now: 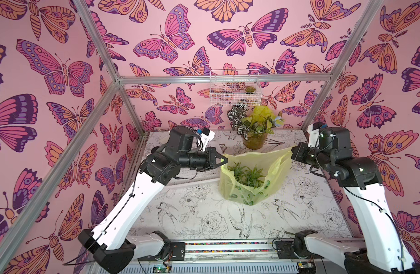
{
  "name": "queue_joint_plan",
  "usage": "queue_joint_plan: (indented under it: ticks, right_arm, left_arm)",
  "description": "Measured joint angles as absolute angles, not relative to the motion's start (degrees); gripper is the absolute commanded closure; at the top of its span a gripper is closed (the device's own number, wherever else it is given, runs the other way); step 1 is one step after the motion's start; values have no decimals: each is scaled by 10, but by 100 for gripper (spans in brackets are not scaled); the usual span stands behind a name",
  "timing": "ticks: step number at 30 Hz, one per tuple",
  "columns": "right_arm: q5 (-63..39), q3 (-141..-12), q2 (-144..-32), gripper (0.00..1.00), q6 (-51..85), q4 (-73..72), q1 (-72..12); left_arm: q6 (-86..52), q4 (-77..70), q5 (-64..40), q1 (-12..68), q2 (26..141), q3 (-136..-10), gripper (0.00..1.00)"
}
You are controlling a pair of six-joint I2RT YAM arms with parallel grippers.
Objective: Place the pineapple into a plastic bag & tie a knot
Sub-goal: Adjust the plastic bag at the center of the board.
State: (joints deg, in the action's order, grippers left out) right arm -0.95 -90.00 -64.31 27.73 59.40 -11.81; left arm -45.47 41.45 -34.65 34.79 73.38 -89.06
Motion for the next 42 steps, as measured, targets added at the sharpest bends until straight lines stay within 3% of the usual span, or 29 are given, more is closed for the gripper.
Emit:
queue_joint_plan:
  ticks: [3,6,14,18,20,24,25,27,28,32,37,40,41,42]
  right_arm:
    - [-10,-903,-645,32,256,646,-104]
    - [-19,-947,-646,17,227,724,-97]
    - [-82,-1071,-608,13,201,878,-96]
    - [-80,-1027,-579,12,242,903,-96]
    - [-84,-981,-561,15,257,912,-96]
    - [-118,-861,-543,35,276,883,-96]
    - [-124,-836,-542,45,281,865,-96]
    - [-135,-791,-542,96,285,821,-96]
    - [-138,-778,-542,100,286,807,-96]
    - [-131,-816,-540,100,281,822,-96]
    - [-115,-1017,-550,100,248,871,-96]
    - [-112,-996,-521,100,235,861,-96]
    - [-115,-966,-514,87,236,852,-96]
    - [-119,-943,-513,69,236,848,-96]
  left_arm:
    - [-462,406,-326,348,761,-891,100]
    - [-469,403,-310,348,782,-891,100]
    - [-477,390,-296,348,788,-891,100]
    - [-479,389,-291,348,788,-891,100]
    - [-481,388,-288,348,787,-890,100]
    - [-484,385,-285,348,778,-876,100]
    - [-485,385,-284,348,776,-872,100]
    - [-485,386,-284,348,773,-869,100]
    - [-486,386,-282,348,773,-868,100]
    - [-491,385,-267,348,765,-862,100]
    - [-492,391,-247,348,749,-855,100]
    - [-492,394,-242,348,742,-852,100]
    - [-492,395,-241,349,741,-850,100]
    - [-492,396,-239,349,741,-849,100]
